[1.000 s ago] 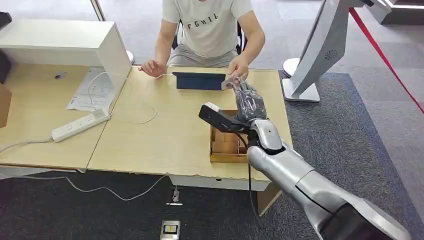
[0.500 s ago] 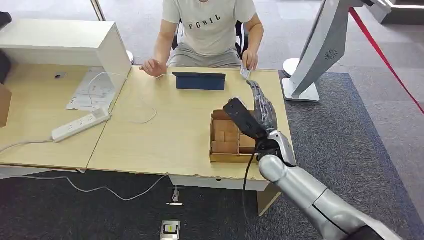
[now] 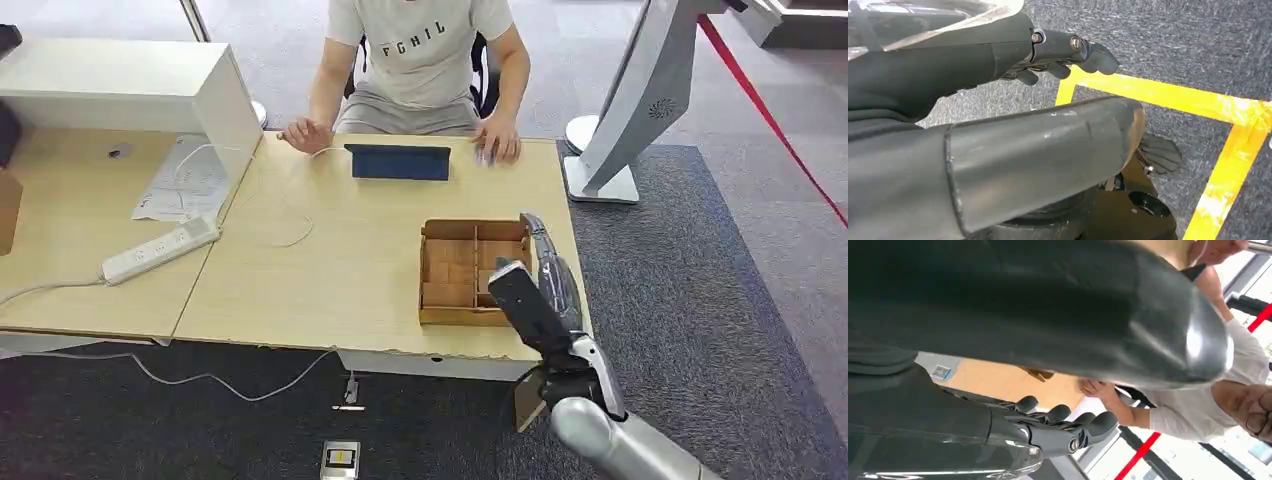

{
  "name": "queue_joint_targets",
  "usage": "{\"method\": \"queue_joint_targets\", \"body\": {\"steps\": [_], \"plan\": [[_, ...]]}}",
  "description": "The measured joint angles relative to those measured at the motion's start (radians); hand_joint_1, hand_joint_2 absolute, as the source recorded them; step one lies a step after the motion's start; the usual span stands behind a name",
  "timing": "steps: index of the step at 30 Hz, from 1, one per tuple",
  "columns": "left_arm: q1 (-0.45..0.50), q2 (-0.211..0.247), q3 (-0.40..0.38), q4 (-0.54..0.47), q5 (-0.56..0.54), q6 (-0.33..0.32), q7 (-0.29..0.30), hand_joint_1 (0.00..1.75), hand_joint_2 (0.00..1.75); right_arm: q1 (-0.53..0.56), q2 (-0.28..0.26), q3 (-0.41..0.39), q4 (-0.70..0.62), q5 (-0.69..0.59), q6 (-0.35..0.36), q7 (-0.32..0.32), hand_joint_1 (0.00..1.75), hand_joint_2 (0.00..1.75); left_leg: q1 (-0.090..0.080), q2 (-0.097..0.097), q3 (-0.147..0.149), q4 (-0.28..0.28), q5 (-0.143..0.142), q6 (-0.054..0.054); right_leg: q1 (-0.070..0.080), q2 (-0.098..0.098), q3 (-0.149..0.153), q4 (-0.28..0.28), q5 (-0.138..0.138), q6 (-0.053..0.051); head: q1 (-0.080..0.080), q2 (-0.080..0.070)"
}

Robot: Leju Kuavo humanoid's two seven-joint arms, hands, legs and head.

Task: Pass the card to the sensor for recognition and then transmit it.

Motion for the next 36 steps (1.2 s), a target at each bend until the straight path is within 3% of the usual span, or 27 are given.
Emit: {"method": "queue_joint_targets", "body": {"steps": [4, 5, 12, 18, 25, 31, 32, 33, 34, 36], "plan": [[0.003, -0.010, 0.024, -0.002, 0.000, 0.008, -0.001, 0.00, 0.00, 0.088, -0.024, 0.005, -0.108, 0.163, 0.068, 0.080, 0.00, 0.00, 0.000, 0.000, 0.000, 0.000, 0.000, 0.000, 0.000, 0.000, 0.000, 0.000, 0.000, 0.000, 0.000, 0.000], [0.003, -0.011, 0.028, -0.003, 0.000, 0.009, -0.004, 0.00, 0.00, 0.108, -0.026, 0.005, -0.129, 0.198, 0.079, 0.092, 0.00, 1.75, 0.000, 0.000, 0.000, 0.000, 0.000, 0.000, 0.000, 0.000, 0.000, 0.000, 0.000, 0.000, 0.000, 0.000], [0.005, -0.022, 0.060, -0.004, 0.000, 0.023, -0.011, 0.00, 0.00, 0.239, -0.021, -0.012, -0.216, 0.391, 0.193, 0.186, 0.00, 1.75, 0.000, 0.000, 0.000, 0.000, 0.000, 0.000, 0.000, 0.000, 0.000, 0.000, 0.000, 0.000, 0.000, 0.000], [0.005, -0.022, 0.071, -0.005, 0.000, -0.016, -0.005, 0.00, 0.00, 0.273, -0.011, -0.044, -0.223, 0.583, 0.303, 0.283, 0.00, 1.75, 0.000, 0.000, 0.000, 0.000, 0.000, 0.000, 0.000, 0.000, 0.000, 0.000, 0.000, 0.000, 0.000, 0.000], [0.004, -0.022, 0.071, -0.004, 0.000, -0.053, -0.004, 0.00, 0.00, 0.277, 0.000, -0.086, -0.195, 0.727, 0.406, 0.337, 0.00, 1.75, 0.000, 0.000, 0.000, 0.000, 0.000, 0.000, 0.000, 0.000, 0.000, 0.000, 0.000, 0.000, 0.000, 0.000], [0.004, -0.021, 0.071, -0.004, 0.000, -0.069, 0.000, 0.00, 0.00, 0.277, 0.010, -0.116, -0.166, 0.759, 0.434, 0.352, 0.00, 1.75, 0.000, 0.000, -0.001, 0.000, 0.000, 0.000, 0.000, 0.000, 0.000, 0.000, 0.000, 0.000, 0.000, 0.000], [0.004, -0.021, 0.071, -0.004, 0.000, -0.070, 0.000, 0.00, 0.00, 0.277, 0.013, -0.120, -0.161, 0.763, 0.440, 0.354, 0.00, 0.00, 0.000, 0.000, -0.001, 0.000, 0.000, 0.000, 0.000, 0.000, 0.000, 0.000, 0.000, 0.000, 0.000, 0.000], [0.004, -0.021, 0.071, -0.004, 0.000, -0.072, 0.000, 0.00, 0.00, 0.277, 0.015, -0.125, -0.157, 0.766, 0.445, 0.354, 0.00, 0.00, 0.000, 0.000, -0.001, 0.000, 0.000, 0.000, 0.000, 0.000, 0.000, 0.000, 0.000, 0.000, 0.000, 0.000], [0.004, -0.021, 0.071, -0.004, 0.000, -0.075, 0.001, 0.00, 0.00, 0.277, 0.018, -0.127, -0.154, 0.768, 0.449, 0.354, 0.00, 1.75, 0.000, 0.000, -0.001, 0.000, 0.000, 0.000, 0.000, 0.000, 0.000, 0.000, 0.000, 0.000, 0.000, 0.000], [0.004, -0.021, 0.071, -0.004, 0.000, -0.075, 0.004, 0.00, 0.00, 0.277, 0.023, -0.130, -0.146, 0.770, 0.455, 0.354, 0.00, 1.75, 0.000, 0.000, -0.001, 0.000, 0.000, 0.000, 0.000, 0.000, 0.000, 0.000, 0.000, 0.000, 0.000, 0.000]]}}
